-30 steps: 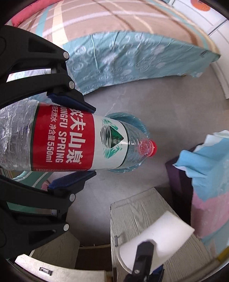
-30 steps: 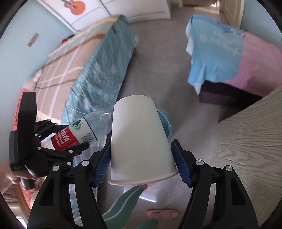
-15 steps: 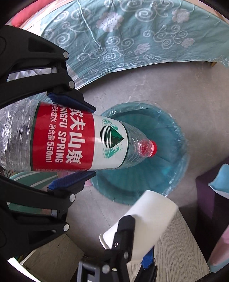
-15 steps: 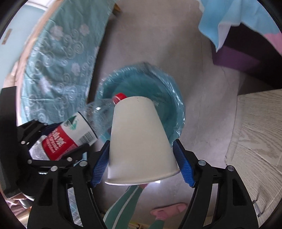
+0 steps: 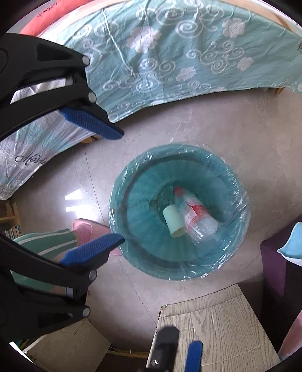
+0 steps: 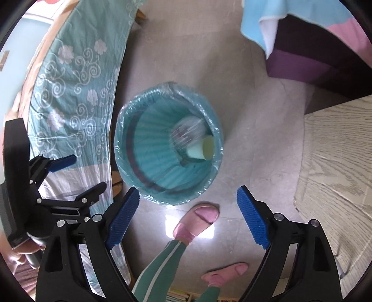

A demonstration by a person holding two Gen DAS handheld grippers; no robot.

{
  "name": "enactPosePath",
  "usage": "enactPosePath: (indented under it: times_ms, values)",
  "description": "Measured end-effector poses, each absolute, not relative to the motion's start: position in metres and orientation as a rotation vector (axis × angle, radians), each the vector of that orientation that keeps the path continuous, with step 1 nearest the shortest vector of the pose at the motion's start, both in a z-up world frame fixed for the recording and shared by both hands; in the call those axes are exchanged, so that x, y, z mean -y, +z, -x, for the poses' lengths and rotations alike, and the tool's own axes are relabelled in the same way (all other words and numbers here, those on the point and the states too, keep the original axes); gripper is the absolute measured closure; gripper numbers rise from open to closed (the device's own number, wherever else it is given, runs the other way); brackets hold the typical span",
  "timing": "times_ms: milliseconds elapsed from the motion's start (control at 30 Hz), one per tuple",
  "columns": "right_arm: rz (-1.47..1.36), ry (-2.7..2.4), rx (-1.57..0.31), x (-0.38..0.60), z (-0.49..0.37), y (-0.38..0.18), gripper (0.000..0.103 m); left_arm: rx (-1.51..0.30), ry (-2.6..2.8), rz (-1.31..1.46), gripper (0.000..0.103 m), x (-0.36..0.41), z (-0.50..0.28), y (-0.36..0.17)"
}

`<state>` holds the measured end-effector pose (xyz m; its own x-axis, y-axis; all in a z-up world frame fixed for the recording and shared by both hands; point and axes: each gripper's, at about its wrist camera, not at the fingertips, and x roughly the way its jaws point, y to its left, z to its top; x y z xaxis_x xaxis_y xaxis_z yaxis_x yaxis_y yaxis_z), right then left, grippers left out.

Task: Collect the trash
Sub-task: 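Open both grippers to drop the bottle and cup into the bin, then return both grippers to the table toward the white box and cup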

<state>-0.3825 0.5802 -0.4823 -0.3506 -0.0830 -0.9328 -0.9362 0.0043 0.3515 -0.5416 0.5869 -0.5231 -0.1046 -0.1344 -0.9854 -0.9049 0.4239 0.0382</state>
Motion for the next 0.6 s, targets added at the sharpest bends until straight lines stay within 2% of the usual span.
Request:
enactPosePath:
  times_ms: [67,300,400,600]
  values:
    - [1.073,1.447,-1.521,-0.579,0.376,-0.47,0.015,-1.53,0.865,0.914,0.007,-0.586,0.541,-0.512]
    - [1.026,1.516,-1.511,-0.562,0.363,-0.401,0.012,-1.505,0.828,0.853,0.007,-0.578,0.535,-0.468]
    - [1.008,1.571,-1.498,-0.549,0.36,-0.362,0.007,-1.542,0.848,0.809,0.007,-0.573,0.533,-0.446]
    - [0.944,1.698,-1.422,-0.513,0.348,-0.259,0.006,-1.537,0.793,0.652,0.007,-0.558,0.518,-0.375]
